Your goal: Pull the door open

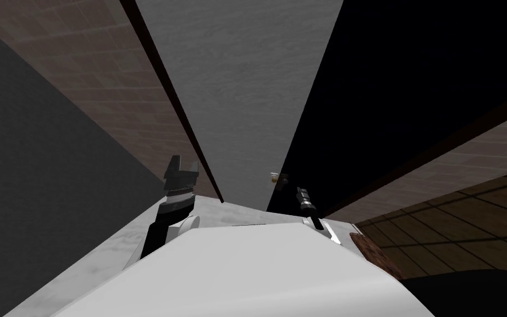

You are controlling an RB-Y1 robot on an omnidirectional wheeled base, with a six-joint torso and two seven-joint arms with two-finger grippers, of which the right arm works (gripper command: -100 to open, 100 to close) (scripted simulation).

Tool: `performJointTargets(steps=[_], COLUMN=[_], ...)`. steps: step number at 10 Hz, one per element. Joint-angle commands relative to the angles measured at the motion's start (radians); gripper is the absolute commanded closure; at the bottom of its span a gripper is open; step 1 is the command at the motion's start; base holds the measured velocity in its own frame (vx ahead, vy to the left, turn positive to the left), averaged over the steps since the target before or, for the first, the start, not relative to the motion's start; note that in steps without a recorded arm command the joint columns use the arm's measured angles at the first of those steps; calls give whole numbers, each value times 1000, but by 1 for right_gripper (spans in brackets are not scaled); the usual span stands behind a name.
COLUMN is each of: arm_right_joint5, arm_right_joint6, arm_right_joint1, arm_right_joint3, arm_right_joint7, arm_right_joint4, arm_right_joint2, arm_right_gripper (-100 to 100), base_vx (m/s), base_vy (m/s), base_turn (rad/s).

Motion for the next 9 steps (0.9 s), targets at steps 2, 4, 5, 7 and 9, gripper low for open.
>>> performJointTargets(steps=[2, 4, 5, 7, 9], arm_right_joint5=[5, 9, 13, 15, 8], arm_right_joint6=[-14, -27, -35, -36, -28], arm_right_joint1=[17, 26, 29, 27, 44], arm_right_joint3=[19, 40, 57, 64, 24], arm_right_joint7=[-14, -23, -29, -29, -25], arm_right_joint4=[-19, -34, -46, -50, -29], arm_right_joint2=[2, 5, 8, 10, -4], arm_right_gripper=[-100, -100, -100, -100, -100], base_vx=[-218, -183, -161, -85, -21], base_vy=[58, 66, 71, 80, -54], base_turn=[34, 47, 88, 83, -146])
